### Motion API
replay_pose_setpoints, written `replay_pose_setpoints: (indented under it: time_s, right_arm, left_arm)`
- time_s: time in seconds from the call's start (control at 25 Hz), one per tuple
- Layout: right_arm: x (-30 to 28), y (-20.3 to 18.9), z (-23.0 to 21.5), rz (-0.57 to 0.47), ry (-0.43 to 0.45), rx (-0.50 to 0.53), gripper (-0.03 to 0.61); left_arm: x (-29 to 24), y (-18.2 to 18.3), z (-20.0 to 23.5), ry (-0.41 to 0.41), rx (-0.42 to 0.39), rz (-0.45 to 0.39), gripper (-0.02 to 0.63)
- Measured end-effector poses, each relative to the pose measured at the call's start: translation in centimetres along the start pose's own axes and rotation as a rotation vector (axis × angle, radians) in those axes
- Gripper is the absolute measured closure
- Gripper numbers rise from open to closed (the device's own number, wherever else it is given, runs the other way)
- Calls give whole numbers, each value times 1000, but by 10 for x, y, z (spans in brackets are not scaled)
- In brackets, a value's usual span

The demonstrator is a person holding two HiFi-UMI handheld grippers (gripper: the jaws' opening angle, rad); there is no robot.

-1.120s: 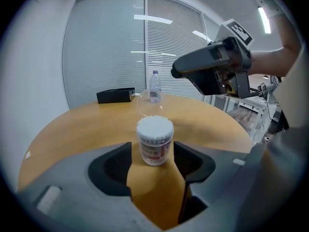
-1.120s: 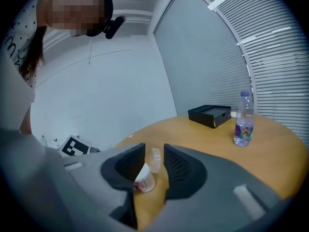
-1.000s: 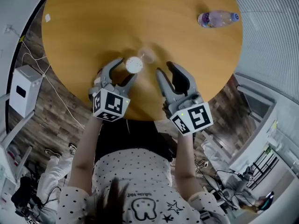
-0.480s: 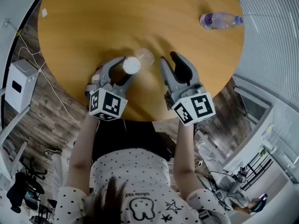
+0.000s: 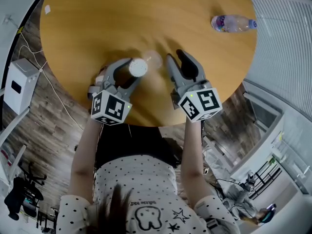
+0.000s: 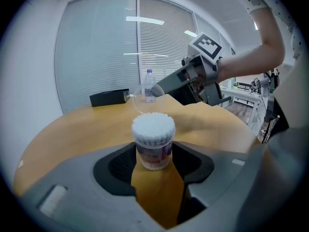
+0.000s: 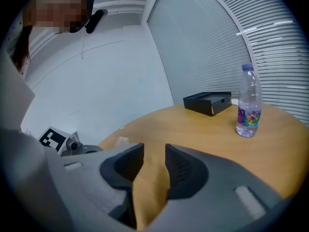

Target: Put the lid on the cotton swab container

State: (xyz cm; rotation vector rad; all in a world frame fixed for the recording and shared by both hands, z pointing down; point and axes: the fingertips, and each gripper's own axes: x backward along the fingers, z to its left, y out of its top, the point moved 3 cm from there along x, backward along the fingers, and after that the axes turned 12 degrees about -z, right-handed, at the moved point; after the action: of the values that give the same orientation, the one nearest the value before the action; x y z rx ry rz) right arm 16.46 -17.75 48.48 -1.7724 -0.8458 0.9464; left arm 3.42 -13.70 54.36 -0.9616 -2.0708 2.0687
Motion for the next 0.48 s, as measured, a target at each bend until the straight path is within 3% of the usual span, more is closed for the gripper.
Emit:
replay_pose_setpoints:
  time_s: [0.48]
  right_arm:
    - [-11, -5, 10, -12, 65, -15, 434]
  left_arm:
    - [-1, -3, 2, -12, 16, -8, 370]
